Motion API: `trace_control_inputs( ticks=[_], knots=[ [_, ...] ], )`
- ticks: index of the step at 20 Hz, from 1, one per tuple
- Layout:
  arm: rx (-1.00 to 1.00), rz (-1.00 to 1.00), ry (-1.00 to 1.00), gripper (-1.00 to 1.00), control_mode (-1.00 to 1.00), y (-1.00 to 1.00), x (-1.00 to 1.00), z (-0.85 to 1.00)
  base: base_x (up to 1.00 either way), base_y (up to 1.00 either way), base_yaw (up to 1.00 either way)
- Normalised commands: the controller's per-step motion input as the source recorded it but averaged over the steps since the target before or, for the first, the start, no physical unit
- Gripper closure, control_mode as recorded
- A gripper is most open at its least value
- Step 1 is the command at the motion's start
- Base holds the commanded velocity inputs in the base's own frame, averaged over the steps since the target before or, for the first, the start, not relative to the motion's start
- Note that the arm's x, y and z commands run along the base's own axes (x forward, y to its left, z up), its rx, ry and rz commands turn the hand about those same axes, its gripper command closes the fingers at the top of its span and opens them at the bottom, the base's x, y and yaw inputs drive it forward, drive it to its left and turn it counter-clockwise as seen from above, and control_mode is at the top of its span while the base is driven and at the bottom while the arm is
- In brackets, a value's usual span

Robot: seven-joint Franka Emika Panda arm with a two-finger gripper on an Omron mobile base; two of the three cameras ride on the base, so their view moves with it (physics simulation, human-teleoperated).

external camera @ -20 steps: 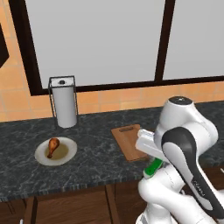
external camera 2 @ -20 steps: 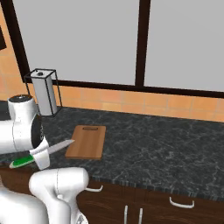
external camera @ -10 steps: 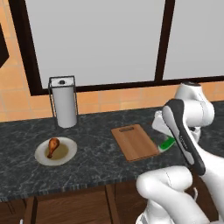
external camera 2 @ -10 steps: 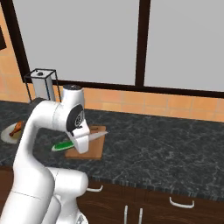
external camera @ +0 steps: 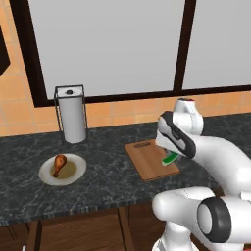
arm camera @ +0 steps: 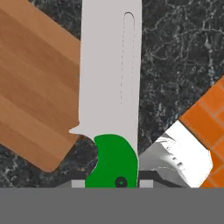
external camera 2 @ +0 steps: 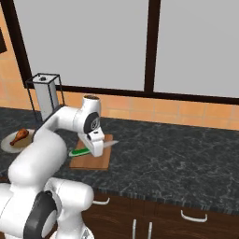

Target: Pick up the knife from the drawer and place it on the cutting board. Then place the meat from the plate to the cutting board.

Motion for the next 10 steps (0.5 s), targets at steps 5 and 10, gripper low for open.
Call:
trace_control_inputs(
  ticks=[5,10],
  knots=[
    [-0.05,0.0,0.04,1.0,-1.0,0.67,0.93,-0.69,0.0,0.0,0.0],
    [-0.07,0.0,0.0,1.0,-1.0,0.26,0.66,-0.18,0.0,0.0,0.0]
  ],
)
